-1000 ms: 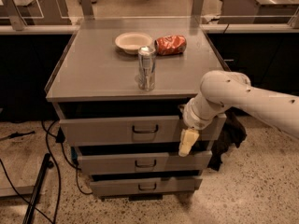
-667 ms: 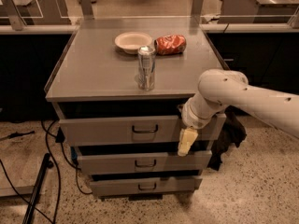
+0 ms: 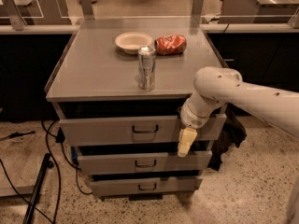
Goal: Open top drawer
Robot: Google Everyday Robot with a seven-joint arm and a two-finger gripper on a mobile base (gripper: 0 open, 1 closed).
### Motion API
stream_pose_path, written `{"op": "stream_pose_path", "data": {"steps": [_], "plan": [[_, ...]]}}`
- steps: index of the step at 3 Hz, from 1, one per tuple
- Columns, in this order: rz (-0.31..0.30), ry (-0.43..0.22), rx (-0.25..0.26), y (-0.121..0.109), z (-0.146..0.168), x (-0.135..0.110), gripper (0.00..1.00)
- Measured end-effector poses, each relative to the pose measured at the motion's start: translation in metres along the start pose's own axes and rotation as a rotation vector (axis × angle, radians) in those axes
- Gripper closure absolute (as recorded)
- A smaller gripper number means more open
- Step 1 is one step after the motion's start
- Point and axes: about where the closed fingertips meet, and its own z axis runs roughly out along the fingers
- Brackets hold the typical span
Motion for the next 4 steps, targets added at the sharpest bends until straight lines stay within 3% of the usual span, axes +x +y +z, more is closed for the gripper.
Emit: {"op": "stream_pose_path", "data": {"steps": [2, 4], "plan": [[0.048, 0.022, -0.110, 0.020, -0.009, 0.001, 0.00], [0.077, 0.010, -0.183, 0.053, -0.028, 0.002, 0.00]]}}
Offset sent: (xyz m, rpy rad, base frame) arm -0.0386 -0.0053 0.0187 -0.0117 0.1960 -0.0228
